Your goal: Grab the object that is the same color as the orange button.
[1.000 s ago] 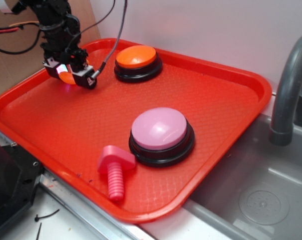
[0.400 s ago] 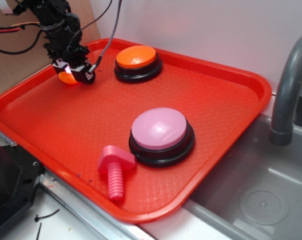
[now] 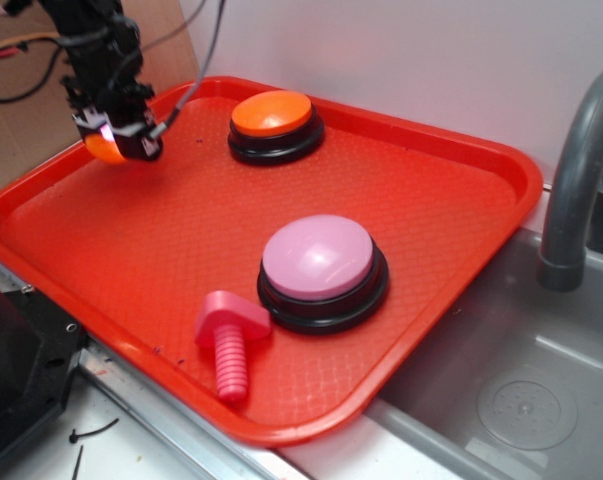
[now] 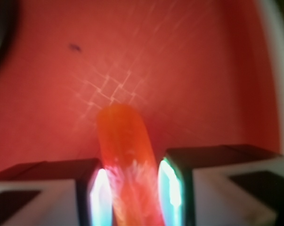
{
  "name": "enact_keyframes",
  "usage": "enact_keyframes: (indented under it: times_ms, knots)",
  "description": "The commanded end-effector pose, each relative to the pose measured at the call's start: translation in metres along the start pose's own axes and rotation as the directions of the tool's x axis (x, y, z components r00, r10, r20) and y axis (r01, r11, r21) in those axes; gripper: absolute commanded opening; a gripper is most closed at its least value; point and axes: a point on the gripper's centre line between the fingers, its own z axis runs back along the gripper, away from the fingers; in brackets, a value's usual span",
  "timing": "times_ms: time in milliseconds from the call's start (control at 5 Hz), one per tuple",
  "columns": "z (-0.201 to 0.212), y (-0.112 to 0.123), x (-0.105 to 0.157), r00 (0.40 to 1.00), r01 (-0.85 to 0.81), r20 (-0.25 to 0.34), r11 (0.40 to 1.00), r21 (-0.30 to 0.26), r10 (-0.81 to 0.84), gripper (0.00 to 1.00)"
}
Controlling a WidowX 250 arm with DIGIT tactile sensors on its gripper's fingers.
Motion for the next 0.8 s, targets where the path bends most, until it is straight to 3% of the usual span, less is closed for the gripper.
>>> enact_keyframes:
  times_ms: [0,200,600]
  knots:
    - [0.099,-0.039,-0.033,0.997,0.077,-0.002,0.996,-0.05,-0.077,0.0]
    - [0.138,-0.074,-0.045,0.994,0.111,0.027,0.99,-0.083,-0.109,0.0]
    - [0.151,-0.094,-0.06,0.988,0.139,0.076,0.988,-0.061,-0.135,0.0]
